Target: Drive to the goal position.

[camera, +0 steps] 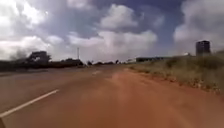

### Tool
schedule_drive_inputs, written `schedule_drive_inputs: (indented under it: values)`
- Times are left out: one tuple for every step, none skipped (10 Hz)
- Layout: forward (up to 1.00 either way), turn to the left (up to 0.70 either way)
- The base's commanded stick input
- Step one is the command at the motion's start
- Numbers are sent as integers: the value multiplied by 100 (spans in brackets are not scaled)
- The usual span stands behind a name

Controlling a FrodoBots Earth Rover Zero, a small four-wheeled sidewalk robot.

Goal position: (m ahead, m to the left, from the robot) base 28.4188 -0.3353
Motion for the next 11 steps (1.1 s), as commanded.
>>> schedule_drive_inputs:
  values:
    - [100, 0]
    - [100, 0]
    - [100, 0]
    - [100, 0]
    - [100, 0]
    - [100, 0]
    - [100, 0]
    - [100, 0]
    - [100, 0]
    - [100, 0]
    - [100, 0]
